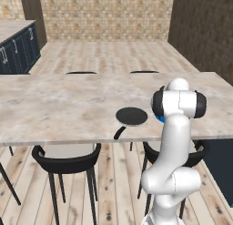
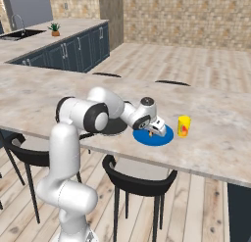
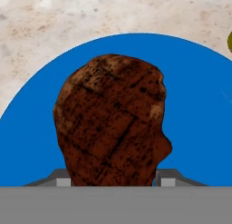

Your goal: Pick up the pan with the steak in it and place it on the dining table. Then place the steak on the plate.

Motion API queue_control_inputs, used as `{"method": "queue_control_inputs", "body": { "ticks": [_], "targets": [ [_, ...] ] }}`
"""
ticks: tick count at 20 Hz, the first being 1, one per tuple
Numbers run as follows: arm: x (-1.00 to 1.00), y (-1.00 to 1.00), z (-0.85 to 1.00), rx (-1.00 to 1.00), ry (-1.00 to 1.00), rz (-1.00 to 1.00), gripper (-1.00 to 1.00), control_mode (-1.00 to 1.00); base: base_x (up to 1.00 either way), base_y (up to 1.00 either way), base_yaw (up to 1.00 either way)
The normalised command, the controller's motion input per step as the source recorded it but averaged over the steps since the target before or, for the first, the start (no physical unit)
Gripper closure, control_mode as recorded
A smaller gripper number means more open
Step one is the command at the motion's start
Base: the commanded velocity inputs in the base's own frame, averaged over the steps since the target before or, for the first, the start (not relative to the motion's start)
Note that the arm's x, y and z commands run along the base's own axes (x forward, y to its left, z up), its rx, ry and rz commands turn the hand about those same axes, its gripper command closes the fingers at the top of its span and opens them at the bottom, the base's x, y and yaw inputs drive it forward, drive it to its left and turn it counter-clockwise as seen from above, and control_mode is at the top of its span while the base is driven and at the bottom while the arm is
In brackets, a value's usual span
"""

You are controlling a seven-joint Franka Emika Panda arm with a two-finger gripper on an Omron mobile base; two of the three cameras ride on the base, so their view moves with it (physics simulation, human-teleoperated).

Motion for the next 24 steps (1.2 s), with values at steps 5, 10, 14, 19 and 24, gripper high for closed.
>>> {"method": "queue_control_inputs", "body": {
  "ticks": [5, 10, 14, 19, 24],
  "targets": [
    [0.11, 0.00, -0.21, 0.00, 0.03, 0.00, 1.00, -1.00, 0.00, 0.00, 0.00],
    [0.39, -0.07, -0.21, 0.00, 0.02, 0.00, 1.00, -1.00, 0.00, 0.00, 0.00],
    [0.15, -0.16, -0.17, 0.00, 0.01, 0.00, 1.00, -1.00, 0.00, 0.00, 0.00],
    [0.00, -0.16, -0.19, 0.00, 0.00, 0.00, 1.00, -1.00, 0.00, 0.00, 0.00],
    [0.00, -0.02, -0.01, 0.00, 0.00, 0.00, 1.00, -1.00, 0.00, 0.00, 0.00]
  ]
}}
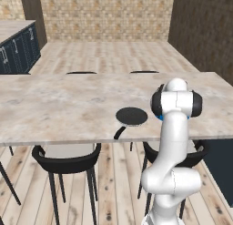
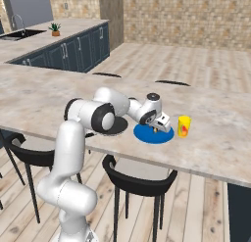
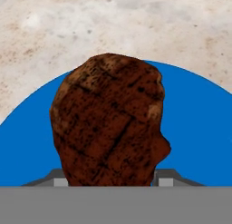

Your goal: Pick up the pan with the steak in it and place it on the dining table. Then place the steak on the plate.

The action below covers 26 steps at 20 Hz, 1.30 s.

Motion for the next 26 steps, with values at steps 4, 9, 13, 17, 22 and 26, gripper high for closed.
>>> {"method": "queue_control_inputs", "body": {
  "ticks": [4, 9, 13, 17, 22, 26],
  "targets": [
    [0.00, 0.00, 0.00, 0.00, 0.00, 0.00, 1.00, -1.00, 0.00, 0.00, 0.00],
    [0.00, 0.00, -0.01, 0.00, 0.00, 0.00, -1.00, -1.00, 0.00, 0.00, 0.00],
    [0.00, 0.00, 0.04, 0.00, 0.00, -0.01, -1.00, -1.00, 0.00, 0.00, 0.00],
    [-0.02, 0.00, 0.18, 0.00, 0.00, -0.03, -1.00, -1.00, 0.00, 0.00, 0.00],
    [-0.10, 0.01, 0.29, 0.00, 0.00, -0.05, -1.00, -1.00, 0.00, 0.00, 0.00],
    [-0.22, 0.06, 0.48, 0.00, 0.00, -0.05, -1.00, -1.00, 0.00, 0.00, 0.00]
  ]
}}
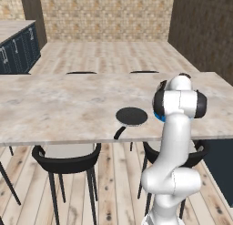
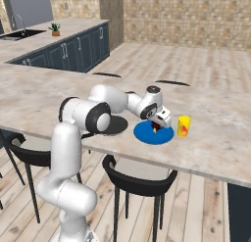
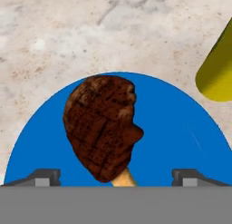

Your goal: Pick up the pan with the steak in it and place it on the dining table. Then place the steak on the plate.

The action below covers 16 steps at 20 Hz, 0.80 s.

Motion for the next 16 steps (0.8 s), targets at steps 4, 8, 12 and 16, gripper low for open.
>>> {"method": "queue_control_inputs", "body": {
  "ticks": [4, 8, 12, 16],
  "targets": [
    [-0.51, 0.17, 0.40, 0.00, 0.01, 0.00, -1.00, -1.00, 0.00, 0.00, 0.00],
    [-0.73, 0.40, 0.29, 0.00, 0.00, 0.00, -1.00, -1.00, 0.00, 0.00, 0.00],
    [-0.86, 0.57, 0.21, -0.01, 0.00, 0.00, -1.00, -1.00, 0.00, 0.00, 0.00],
    [-0.90, 0.65, 0.12, -0.03, 0.00, 0.02, -1.00, -1.00, 0.00, 0.00, 0.00]
  ]
}}
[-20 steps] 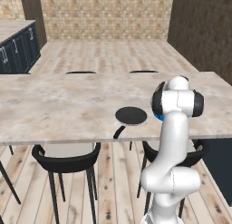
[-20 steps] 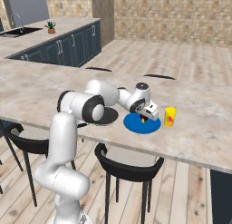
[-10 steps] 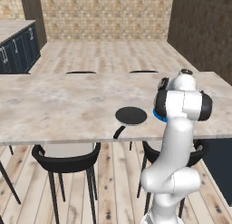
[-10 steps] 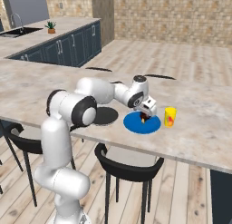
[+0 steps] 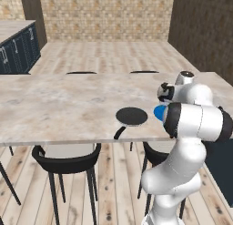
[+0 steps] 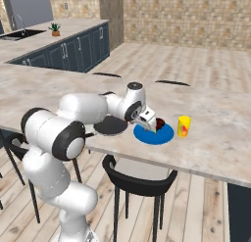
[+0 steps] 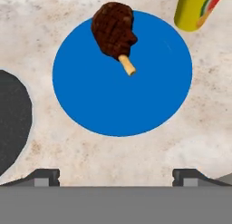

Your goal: Pick up the pan with the steak in it and place it on the dining table. Then place the steak on the plate.

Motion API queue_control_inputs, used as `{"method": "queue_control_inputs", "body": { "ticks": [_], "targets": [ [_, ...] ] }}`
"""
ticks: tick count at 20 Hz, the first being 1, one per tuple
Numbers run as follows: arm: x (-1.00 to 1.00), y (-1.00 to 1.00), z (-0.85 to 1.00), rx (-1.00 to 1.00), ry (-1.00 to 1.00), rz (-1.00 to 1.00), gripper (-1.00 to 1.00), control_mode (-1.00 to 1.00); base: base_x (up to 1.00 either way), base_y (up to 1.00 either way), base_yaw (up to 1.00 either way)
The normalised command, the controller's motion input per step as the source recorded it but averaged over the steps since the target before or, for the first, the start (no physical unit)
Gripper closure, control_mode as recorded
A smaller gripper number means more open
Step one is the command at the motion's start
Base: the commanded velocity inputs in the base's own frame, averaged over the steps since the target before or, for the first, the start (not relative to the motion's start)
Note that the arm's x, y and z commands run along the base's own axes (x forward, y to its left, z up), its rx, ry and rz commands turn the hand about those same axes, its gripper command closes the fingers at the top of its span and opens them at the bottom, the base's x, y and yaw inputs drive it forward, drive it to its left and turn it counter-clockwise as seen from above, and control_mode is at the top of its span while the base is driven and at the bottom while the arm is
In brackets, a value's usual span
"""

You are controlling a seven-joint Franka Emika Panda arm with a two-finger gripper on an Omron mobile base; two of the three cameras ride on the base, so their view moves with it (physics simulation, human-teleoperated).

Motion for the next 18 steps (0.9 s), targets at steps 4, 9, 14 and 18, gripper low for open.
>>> {"method": "queue_control_inputs", "body": {
  "ticks": [4, 9, 14, 18],
  "targets": [
    [-0.92, 0.67, 0.06, -0.03, -0.01, 0.02, -1.00, -1.00, 0.00, 0.00, 0.00],
    [-0.93, 0.67, 0.07, -0.03, 0.00, 0.02, -1.00, -1.00, 0.00, 0.00, 0.00],
    [-0.93, 0.64, 0.13, -0.04, 0.00, 0.02, -1.00, -1.00, 0.00, 0.00, 0.00],
    [-0.82, 0.55, 0.42, -0.02, 0.00, 0.05, -1.00, -1.00, 0.00, 0.00, 0.00]
  ]
}}
